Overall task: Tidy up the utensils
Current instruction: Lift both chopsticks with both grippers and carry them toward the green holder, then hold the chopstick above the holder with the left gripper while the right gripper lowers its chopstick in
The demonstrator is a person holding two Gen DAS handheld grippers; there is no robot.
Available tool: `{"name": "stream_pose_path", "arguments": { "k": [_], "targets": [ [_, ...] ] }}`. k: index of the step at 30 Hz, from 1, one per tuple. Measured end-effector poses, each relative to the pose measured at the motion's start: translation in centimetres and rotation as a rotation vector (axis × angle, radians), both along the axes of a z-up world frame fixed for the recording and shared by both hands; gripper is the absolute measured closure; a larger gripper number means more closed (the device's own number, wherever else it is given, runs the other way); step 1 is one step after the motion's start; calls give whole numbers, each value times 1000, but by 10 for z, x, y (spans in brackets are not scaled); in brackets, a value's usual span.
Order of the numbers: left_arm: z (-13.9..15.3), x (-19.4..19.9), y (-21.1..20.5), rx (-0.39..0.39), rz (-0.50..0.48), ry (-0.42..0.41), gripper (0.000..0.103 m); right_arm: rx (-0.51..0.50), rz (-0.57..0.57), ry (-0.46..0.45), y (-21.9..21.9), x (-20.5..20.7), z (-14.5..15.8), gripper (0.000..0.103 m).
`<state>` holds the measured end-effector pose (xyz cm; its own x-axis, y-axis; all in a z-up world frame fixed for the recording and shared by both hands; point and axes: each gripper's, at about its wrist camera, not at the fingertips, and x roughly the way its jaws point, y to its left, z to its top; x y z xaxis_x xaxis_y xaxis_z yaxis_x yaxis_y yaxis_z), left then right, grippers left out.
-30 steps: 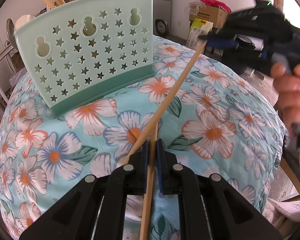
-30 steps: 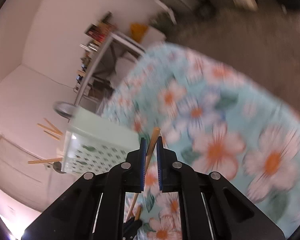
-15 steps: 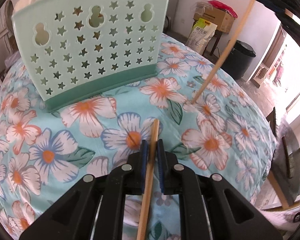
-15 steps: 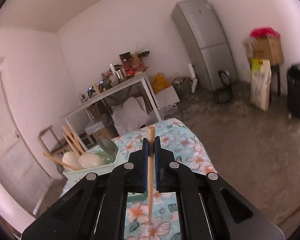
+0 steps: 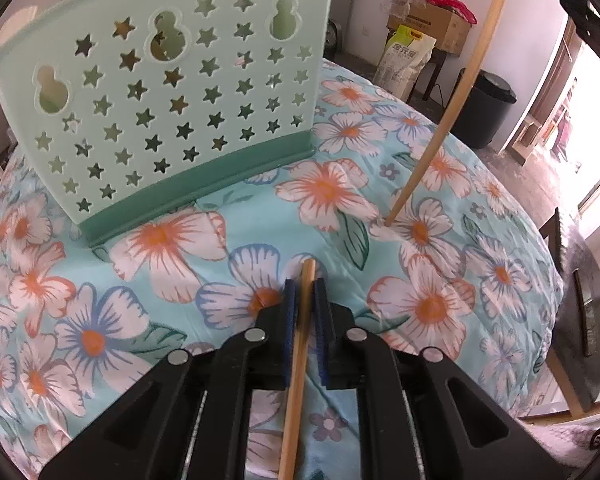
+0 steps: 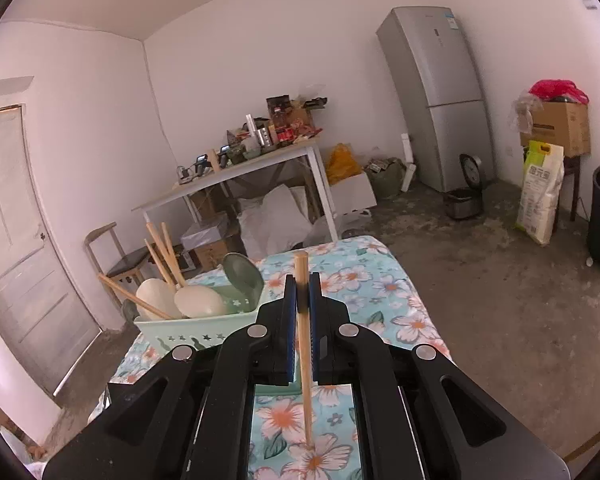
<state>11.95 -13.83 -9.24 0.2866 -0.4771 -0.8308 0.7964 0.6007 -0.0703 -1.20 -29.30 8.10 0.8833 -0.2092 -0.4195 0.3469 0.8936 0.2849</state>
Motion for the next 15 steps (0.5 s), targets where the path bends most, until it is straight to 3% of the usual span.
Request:
{"name": "stream_pose_path", "arguments": {
  "k": [8, 10, 15],
  "targets": [
    [24, -2, 7, -42, 44, -71, 98, -10, 38, 8, 5, 2, 3, 98],
    [42, -5, 12, -96, 56, -118, 98, -9, 41, 11, 4, 2, 3, 98],
    [96, -10, 39, -341, 135, -223, 98, -8, 43, 11, 5, 2, 3, 98]
  ]
}}
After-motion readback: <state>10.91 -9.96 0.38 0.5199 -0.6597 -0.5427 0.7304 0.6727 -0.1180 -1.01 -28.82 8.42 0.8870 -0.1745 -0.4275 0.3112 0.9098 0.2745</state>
